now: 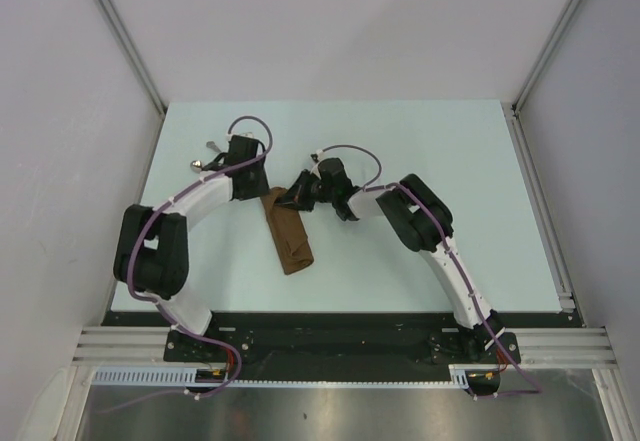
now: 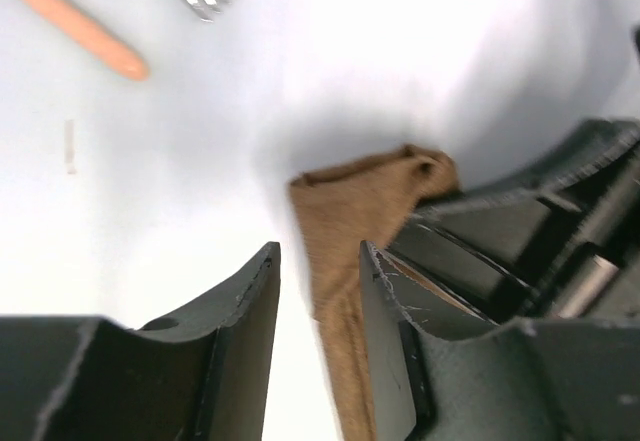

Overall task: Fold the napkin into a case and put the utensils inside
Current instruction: Stuff the top corner of the smaller-rectangle-folded napkin into the folded napkin.

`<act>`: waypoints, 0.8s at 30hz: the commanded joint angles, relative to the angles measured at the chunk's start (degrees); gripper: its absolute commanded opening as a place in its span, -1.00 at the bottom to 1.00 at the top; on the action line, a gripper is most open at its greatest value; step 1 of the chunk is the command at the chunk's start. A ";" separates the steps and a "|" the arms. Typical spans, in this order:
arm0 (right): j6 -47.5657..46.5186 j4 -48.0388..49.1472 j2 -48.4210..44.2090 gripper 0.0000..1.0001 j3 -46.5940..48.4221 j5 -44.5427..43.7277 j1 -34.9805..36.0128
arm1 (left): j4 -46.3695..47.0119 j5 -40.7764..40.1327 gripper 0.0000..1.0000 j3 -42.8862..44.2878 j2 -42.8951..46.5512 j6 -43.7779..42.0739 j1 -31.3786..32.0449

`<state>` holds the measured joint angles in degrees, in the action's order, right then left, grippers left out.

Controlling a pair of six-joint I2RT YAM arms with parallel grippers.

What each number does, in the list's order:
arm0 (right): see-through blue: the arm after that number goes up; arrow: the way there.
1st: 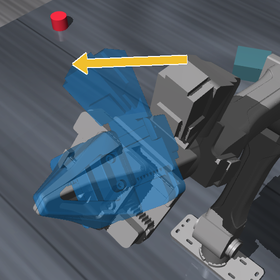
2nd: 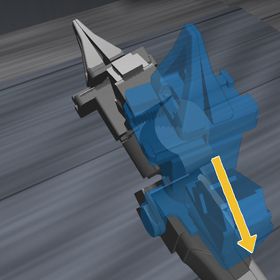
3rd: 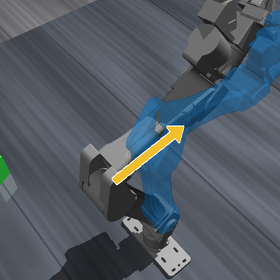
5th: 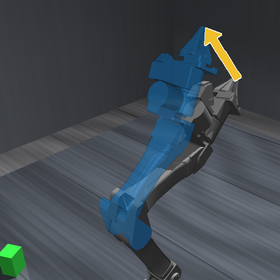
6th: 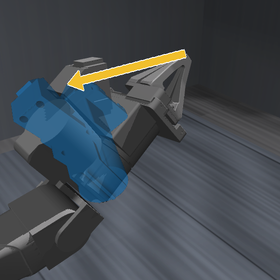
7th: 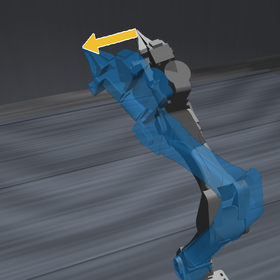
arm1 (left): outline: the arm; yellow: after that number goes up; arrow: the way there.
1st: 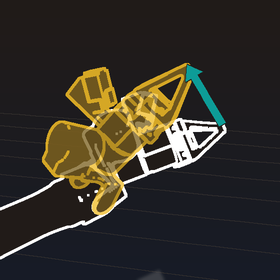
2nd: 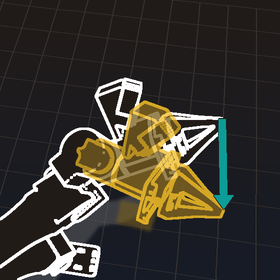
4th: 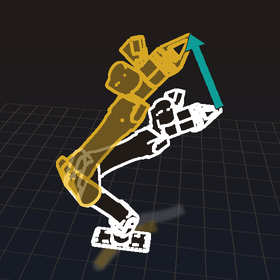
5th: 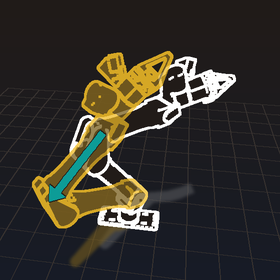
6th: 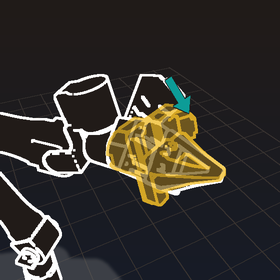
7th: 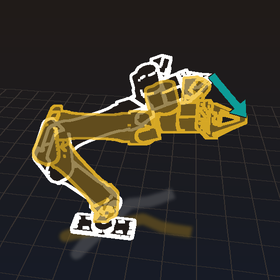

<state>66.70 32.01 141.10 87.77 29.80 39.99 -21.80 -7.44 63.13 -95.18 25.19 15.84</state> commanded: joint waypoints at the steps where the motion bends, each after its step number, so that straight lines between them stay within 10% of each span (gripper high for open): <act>1: -4.91 -6.43 0.41 -0.93 0.83 -3.35 0.36 | 0.88 -0.91 -0.14 -0.90 0.79 1.09 -2.47; 24: -11.05 -27.82 6.82 -0.92 18.39 -6.94 3.43 | 7.13 7.00 -0.47 -1.44 -6.60 1.79 -3.00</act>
<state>59.90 15.44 144.46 101.95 28.42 41.56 -16.19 -4.45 62.41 -103.59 25.47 11.81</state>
